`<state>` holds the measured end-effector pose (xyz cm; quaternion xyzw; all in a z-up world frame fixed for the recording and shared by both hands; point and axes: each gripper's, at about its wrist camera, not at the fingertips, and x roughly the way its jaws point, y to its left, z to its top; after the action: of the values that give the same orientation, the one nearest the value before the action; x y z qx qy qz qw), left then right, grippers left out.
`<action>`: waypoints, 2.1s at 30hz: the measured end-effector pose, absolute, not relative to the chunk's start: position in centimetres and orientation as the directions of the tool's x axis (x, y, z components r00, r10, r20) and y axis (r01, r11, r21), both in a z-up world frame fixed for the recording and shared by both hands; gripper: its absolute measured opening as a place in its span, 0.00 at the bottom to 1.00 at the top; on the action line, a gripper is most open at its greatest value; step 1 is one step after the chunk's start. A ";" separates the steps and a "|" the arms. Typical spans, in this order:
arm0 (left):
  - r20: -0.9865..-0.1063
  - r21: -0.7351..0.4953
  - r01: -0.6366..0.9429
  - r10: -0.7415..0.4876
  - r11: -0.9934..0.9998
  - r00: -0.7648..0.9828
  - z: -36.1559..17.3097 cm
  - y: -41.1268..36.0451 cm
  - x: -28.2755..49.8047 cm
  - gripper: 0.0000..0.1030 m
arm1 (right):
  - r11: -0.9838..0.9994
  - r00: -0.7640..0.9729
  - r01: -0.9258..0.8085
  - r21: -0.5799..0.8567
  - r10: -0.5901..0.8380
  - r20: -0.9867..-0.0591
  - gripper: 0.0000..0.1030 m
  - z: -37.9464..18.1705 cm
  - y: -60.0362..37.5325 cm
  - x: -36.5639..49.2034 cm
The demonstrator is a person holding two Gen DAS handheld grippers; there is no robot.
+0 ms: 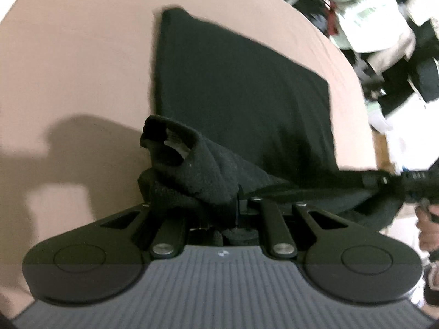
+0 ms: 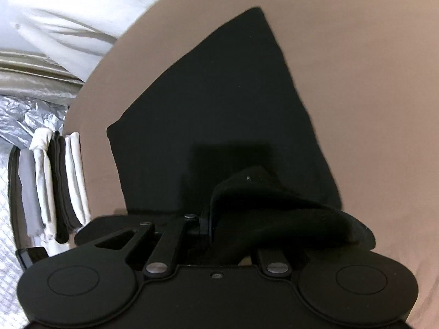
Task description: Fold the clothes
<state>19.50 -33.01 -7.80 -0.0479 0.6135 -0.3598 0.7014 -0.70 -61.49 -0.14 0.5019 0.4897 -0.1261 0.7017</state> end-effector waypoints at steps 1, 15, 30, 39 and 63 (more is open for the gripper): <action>-0.830 -0.507 0.436 -0.558 0.744 -0.013 -8.1 -33.6 20.6 0.12 | 0.446 0.483 0.674 0.589 0.337 -0.808 0.16 -0.6 -62.0 0.0; -0.608 -0.720 0.440 -0.793 0.537 -0.027 -14.4 -34.3 28.4 0.29 | 0.225 0.733 0.486 0.845 0.421 -0.534 0.64 -4.4 -73.0 0.2; -0.568 -0.333 0.840 -0.802 0.429 0.184 -12.7 -31.1 23.4 0.61 | 0.646 0.829 0.336 0.686 0.142 -0.541 0.65 -8.7 -65.9 -9.4; -0.502 -0.351 0.847 -0.844 0.399 0.190 -14.8 -31.9 23.1 0.71 | 0.764 0.800 0.327 0.556 0.089 -0.594 0.31 -9.3 -66.0 -4.8; -0.506 -0.523 0.652 -0.816 0.549 0.280 -15.9 -31.2 24.3 0.36 | 0.882 0.734 0.392 0.260 -0.130 -0.667 0.27 -7.6 -66.6 -0.3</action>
<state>24.30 -31.17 -15.90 -0.1072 0.3819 -0.4627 0.7928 -0.27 -66.60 -7.64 0.1957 0.3355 -0.1434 0.9103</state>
